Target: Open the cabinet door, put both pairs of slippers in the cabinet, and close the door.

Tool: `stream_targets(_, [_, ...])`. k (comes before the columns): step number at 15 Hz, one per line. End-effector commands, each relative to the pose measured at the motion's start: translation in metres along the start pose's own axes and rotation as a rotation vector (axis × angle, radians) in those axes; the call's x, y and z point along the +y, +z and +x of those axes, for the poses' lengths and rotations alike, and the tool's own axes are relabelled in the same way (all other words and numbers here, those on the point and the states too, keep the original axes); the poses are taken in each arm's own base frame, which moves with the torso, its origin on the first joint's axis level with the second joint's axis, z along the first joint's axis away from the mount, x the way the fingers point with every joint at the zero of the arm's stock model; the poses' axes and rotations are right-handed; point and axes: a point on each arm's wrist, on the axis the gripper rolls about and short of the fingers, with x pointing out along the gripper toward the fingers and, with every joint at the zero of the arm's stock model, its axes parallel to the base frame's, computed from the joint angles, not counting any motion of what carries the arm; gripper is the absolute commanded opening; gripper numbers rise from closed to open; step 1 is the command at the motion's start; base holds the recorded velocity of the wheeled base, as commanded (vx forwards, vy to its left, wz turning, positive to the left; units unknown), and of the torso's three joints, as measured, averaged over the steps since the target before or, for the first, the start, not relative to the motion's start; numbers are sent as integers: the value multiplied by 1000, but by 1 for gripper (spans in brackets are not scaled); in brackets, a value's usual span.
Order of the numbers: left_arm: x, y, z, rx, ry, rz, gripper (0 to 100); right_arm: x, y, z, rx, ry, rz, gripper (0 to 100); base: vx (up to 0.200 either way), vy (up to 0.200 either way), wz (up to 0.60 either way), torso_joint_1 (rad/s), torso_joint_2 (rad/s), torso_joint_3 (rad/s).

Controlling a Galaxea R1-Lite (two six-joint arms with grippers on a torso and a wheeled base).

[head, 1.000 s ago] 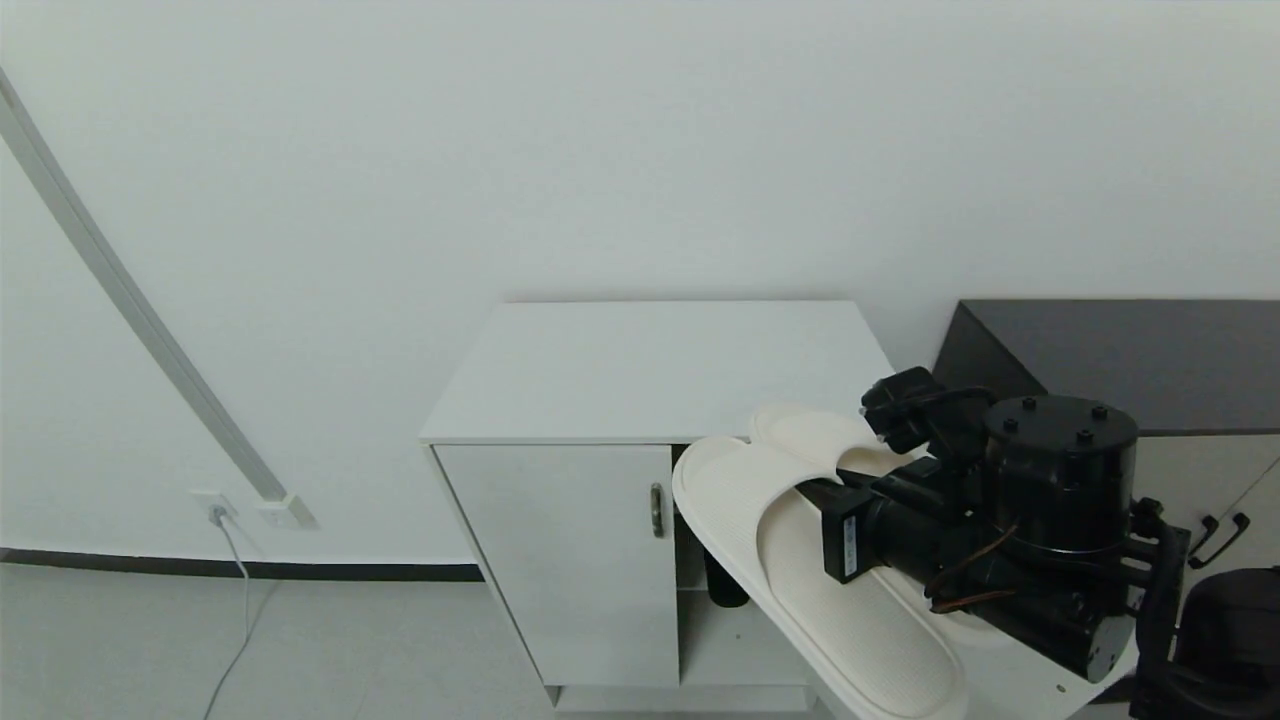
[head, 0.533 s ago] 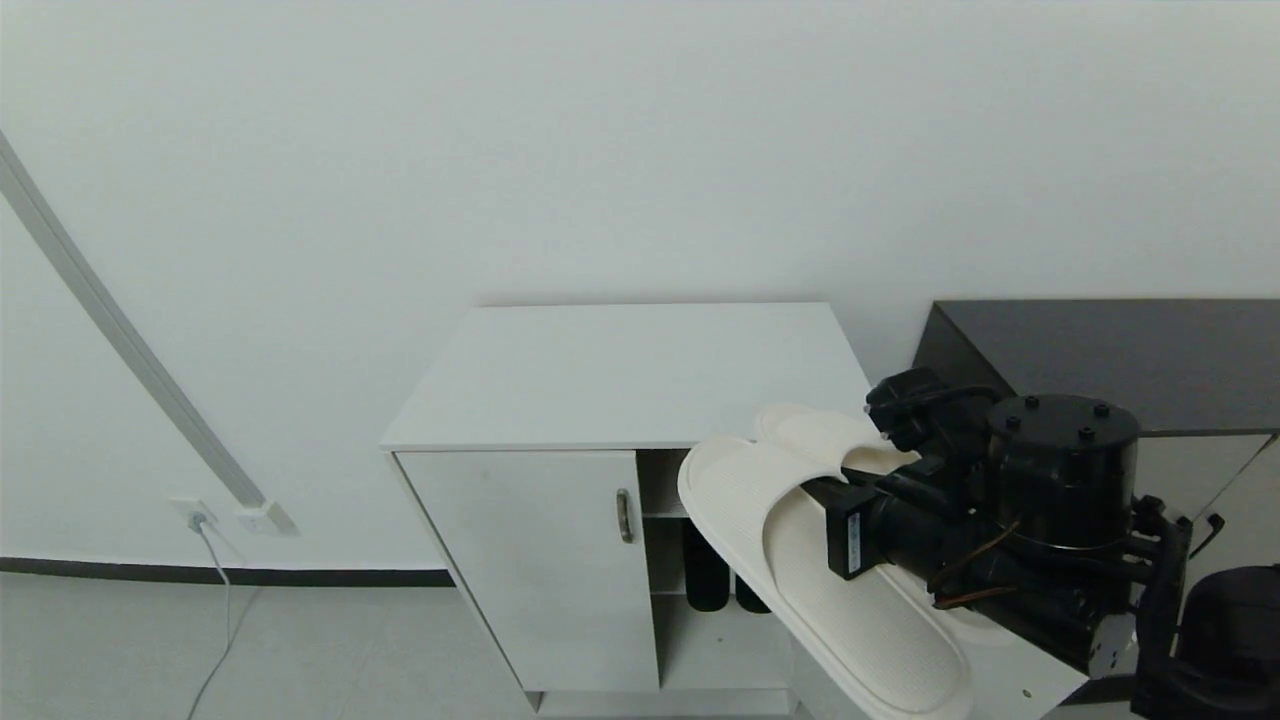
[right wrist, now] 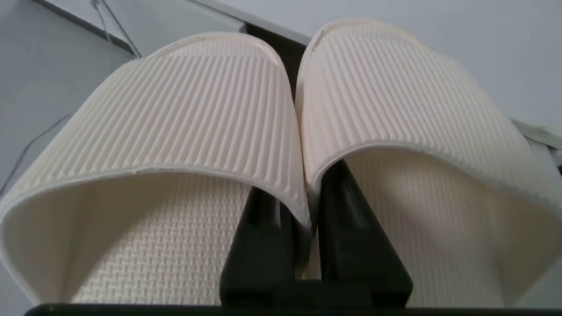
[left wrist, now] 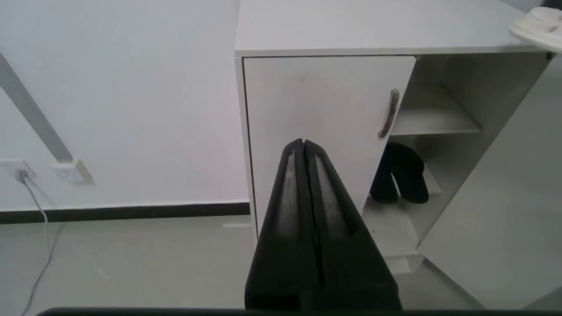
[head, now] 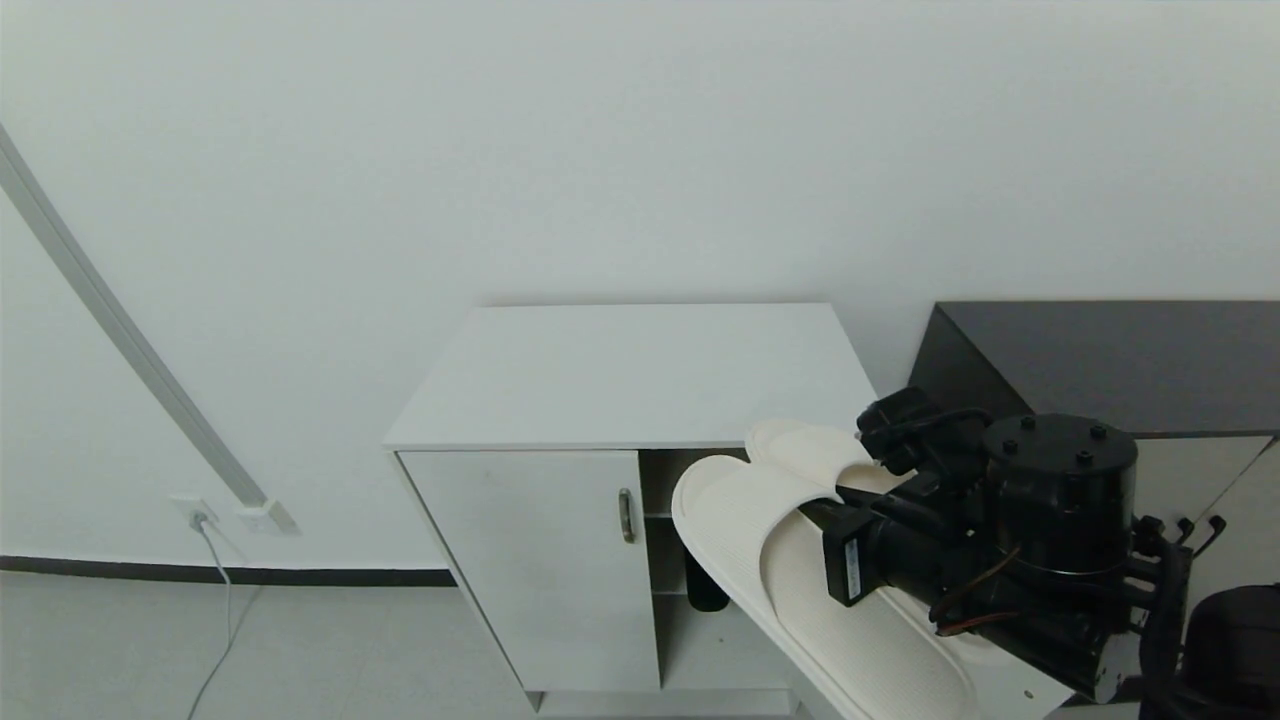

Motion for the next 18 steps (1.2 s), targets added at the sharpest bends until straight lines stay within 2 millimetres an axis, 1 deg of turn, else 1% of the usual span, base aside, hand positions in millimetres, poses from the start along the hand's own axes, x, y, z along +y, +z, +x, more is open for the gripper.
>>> stream_targets(1, [0,0,0,1,0,0,0,0,-2,0,5,2,-2,0,0,0,0,0,0,0])
stream_targets(4, [0,0,0,1,0,0,0,2,-4,-1,13,9,-6,0,0,0,0,0,0,0])
stream_targets(6, [0,0,0,1,0,0,0,2,-5,-1,16,10,-7,0,0,0,0,-105,225,132])
stream_targets(13, [0,0,0,1,0,-1,0,5,-6,-5,-7,22,-12,0,0,0,0,-165,380,212])
stream_targets(18, [0,0,0,1,0,-1,0,8,-8,-6,0,29,-16,0,0,0,0,-224,537,314])
